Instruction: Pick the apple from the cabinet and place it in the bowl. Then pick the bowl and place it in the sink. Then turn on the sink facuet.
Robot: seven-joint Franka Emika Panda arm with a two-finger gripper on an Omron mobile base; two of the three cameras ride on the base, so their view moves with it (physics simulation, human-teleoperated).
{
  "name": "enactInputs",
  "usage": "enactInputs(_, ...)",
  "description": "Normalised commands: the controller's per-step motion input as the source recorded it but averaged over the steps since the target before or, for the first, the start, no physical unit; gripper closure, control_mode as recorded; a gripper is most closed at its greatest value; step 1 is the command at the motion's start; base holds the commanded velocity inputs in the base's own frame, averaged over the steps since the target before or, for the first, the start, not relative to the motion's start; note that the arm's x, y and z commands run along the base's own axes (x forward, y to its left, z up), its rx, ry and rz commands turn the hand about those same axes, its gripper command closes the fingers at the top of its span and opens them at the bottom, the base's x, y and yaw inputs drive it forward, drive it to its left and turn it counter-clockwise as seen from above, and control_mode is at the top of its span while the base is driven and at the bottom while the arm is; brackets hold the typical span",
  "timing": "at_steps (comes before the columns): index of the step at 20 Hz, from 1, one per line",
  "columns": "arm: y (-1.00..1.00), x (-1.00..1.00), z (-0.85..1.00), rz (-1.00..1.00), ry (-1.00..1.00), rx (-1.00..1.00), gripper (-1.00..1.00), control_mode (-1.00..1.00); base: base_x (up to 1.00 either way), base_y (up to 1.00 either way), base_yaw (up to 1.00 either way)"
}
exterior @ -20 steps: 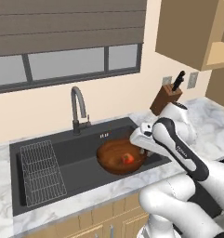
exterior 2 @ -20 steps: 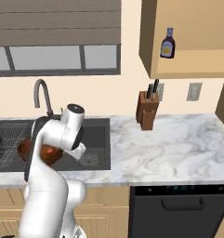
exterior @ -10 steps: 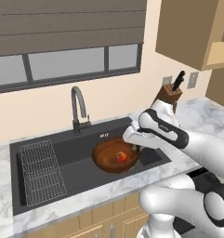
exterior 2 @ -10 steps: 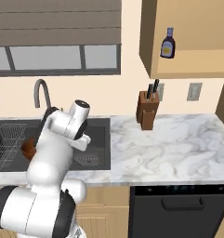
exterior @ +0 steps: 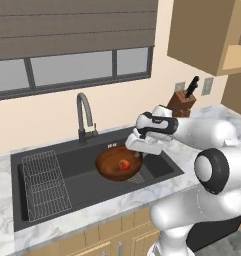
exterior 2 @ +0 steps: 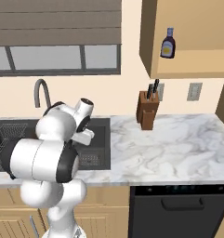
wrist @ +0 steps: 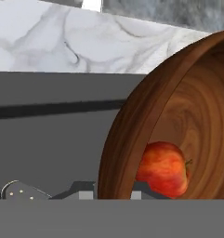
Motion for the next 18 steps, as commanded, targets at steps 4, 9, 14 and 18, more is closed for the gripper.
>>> enactInputs(4, 0.15, 0.24, -0.41, 0.05, -0.04, 0.00, 1.00, -1.00, 0.00, 0.00, 0.00)
enactInputs(9, 0.21, 0.41, -0.28, 0.02, -0.03, 0.00, 1.00, -1.00, 0.00, 0.00, 0.00)
enactInputs(14, 0.09, 0.45, -0.24, 0.02, 0.00, 0.00, 1.00, -1.00, 0.00, 0.00, 0.00)
enactInputs(18, 0.03, 0.16, -0.13, 0.02, 0.00, 0.00, 1.00, -1.00, 0.00, 0.00, 0.00)
